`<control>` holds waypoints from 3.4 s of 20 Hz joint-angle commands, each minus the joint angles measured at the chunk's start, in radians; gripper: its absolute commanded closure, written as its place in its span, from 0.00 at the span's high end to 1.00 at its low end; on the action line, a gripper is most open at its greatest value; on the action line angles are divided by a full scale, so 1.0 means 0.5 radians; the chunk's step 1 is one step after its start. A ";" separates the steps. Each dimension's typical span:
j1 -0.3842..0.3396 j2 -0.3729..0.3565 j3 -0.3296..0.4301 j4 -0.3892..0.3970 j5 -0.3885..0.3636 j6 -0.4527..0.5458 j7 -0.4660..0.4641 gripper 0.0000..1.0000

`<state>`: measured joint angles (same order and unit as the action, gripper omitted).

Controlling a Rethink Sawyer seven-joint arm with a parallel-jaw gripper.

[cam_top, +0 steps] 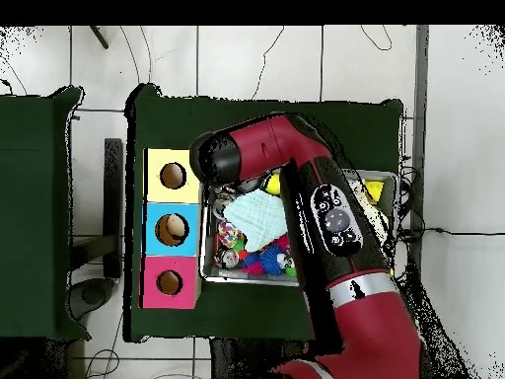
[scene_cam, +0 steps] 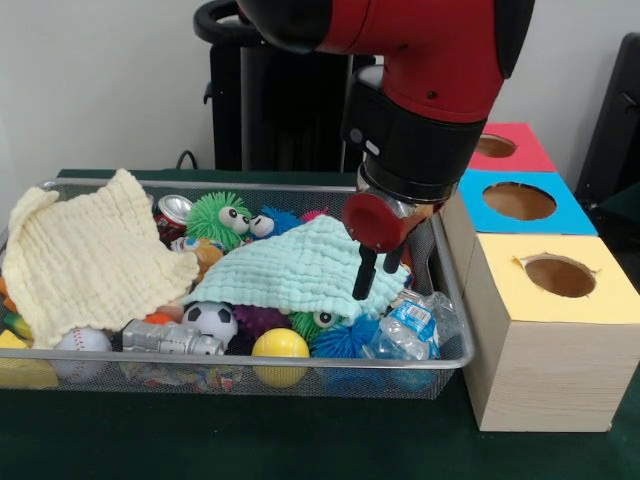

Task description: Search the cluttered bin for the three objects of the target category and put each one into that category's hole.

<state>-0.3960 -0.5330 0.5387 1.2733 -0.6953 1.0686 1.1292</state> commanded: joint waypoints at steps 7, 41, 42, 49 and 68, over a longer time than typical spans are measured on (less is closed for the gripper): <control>-0.100 0.089 0.124 0.187 0.068 -0.144 -0.284 1.00; -0.076 0.216 0.111 0.154 0.174 -0.238 -0.143 1.00; -0.071 0.218 0.112 0.149 0.177 -0.233 -0.140 1.00; -0.060 0.212 0.119 0.145 0.198 -0.234 -0.131 1.00; -0.096 0.210 0.166 0.195 0.227 -0.325 -0.134 1.00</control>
<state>-0.4294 -0.4395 0.5563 1.2874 -0.6100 0.9813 1.1292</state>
